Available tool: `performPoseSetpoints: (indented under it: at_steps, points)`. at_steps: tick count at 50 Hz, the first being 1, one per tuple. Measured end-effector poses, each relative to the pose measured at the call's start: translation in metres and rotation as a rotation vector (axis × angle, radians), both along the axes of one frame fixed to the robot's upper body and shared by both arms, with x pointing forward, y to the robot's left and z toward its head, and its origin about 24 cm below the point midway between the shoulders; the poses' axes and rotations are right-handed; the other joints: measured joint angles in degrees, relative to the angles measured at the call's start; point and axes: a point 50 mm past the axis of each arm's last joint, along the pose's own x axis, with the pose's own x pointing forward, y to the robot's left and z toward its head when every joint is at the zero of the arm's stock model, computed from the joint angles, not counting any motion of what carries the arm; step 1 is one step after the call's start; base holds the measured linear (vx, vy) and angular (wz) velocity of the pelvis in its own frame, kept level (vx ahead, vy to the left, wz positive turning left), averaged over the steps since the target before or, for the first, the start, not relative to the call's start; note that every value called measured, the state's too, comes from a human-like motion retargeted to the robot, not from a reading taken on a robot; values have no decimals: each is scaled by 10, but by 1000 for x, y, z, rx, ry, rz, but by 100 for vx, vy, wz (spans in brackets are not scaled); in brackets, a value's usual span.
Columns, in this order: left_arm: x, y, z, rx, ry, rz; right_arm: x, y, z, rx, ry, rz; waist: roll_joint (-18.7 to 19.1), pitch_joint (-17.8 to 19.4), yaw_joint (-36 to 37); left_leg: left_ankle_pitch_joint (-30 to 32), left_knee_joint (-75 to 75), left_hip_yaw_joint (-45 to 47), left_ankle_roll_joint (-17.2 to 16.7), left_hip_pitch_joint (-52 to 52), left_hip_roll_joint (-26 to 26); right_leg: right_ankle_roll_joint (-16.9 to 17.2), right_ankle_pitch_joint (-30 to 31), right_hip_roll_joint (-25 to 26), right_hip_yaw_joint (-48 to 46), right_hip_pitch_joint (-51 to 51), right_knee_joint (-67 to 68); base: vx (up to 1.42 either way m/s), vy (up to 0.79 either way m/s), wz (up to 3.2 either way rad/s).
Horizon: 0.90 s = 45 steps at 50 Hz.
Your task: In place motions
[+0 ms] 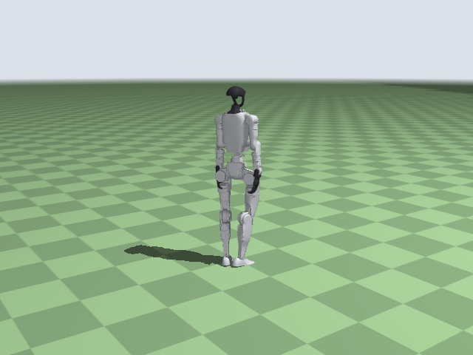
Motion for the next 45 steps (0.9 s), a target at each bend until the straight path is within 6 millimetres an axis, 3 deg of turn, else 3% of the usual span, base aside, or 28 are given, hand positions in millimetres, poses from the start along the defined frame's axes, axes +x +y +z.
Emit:
performPoseSetpoints:
  at_steps: [11,30,37,41,43,45]
  points:
    - [3,0,0,-1,-8,11,-31,-9,5,-37,129,-82,1,-4,5,-4,-1,8,-1,2,0,1,0,-1,9,-2,1,0,0,0]
    - [9,-2,-1,-19,-30,7,-21,-7,3,-22,82,-9,12,-5,-7,-9,-12,18,-4,12,-1,-6,4,7,18,-11,2,0,0,-1]
    - [5,4,-1,-18,-39,-10,-25,-7,4,-33,89,-94,13,-3,7,-20,-2,22,-11,16,8,-5,3,7,24,-9,6,-1,0,-1]
    - [-3,14,0,26,-53,-17,-1,-1,1,-42,-4,-124,15,9,-32,-19,69,-24,-16,-5,22,-5,-2,-4,-22,-2,9,-10,3,98]
    - [-8,15,0,82,-50,19,19,7,-1,-30,-69,-107,0,22,15,33,151,25,-16,-45,40,-9,7,-12,27,-3,9,-16,10,-159]
    - [-9,15,-1,162,-36,77,55,21,0,26,-168,-86,-11,42,28,126,315,12,-20,-129,76,-8,12,-31,30,-2,6,-31,12,-39]
